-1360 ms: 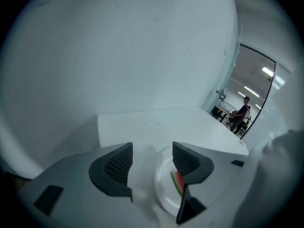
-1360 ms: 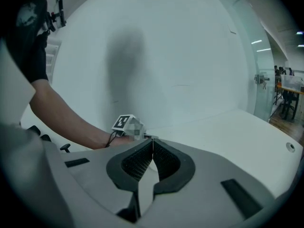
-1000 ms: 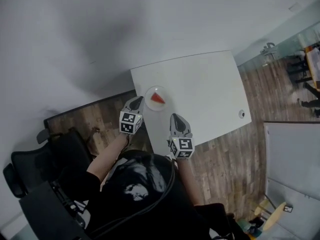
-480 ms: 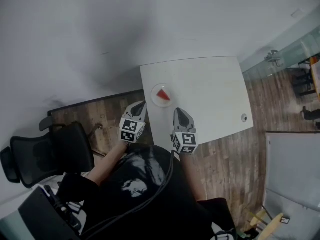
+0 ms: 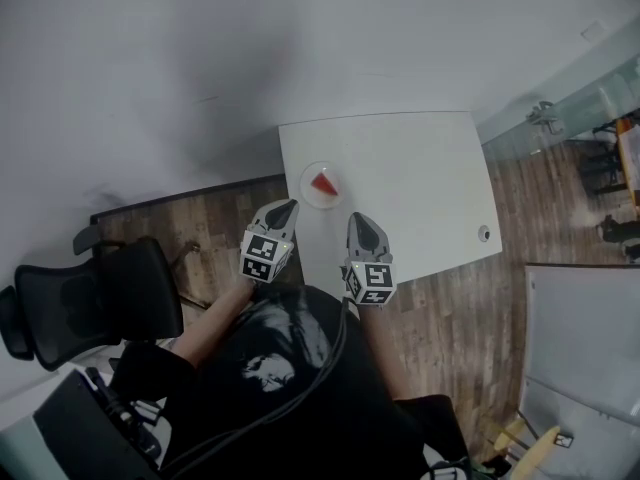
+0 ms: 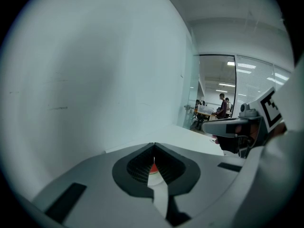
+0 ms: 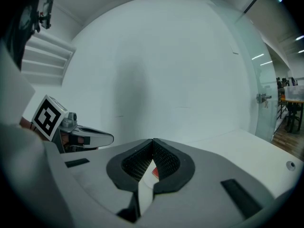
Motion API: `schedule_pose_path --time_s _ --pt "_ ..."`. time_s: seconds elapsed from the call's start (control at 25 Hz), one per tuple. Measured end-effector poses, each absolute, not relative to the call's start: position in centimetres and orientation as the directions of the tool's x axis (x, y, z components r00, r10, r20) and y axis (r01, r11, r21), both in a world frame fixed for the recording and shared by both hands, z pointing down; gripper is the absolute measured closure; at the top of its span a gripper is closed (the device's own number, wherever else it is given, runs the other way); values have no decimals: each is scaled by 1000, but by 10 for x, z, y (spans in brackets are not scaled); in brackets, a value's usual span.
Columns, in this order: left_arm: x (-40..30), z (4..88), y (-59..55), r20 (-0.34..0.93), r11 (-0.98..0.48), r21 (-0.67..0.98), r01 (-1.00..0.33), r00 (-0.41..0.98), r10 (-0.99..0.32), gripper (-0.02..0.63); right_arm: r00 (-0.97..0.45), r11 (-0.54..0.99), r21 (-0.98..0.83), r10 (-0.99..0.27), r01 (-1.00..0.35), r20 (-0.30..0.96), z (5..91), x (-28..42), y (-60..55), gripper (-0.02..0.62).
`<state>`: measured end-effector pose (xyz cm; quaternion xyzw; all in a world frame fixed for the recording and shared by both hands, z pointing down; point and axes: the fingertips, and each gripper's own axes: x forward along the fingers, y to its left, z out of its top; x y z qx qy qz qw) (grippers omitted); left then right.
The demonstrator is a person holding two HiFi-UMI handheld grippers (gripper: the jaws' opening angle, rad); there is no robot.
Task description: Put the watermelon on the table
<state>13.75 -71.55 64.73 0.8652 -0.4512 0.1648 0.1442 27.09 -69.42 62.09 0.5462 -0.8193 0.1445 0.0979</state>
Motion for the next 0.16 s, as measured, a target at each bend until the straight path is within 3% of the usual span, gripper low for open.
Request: schedule_pose_path --time_s 0.16 --pt "139 653 -714 419 -555 105 -825 543 -727 600 -384 361 -132 -865 -923 322 623 271 -692 586"
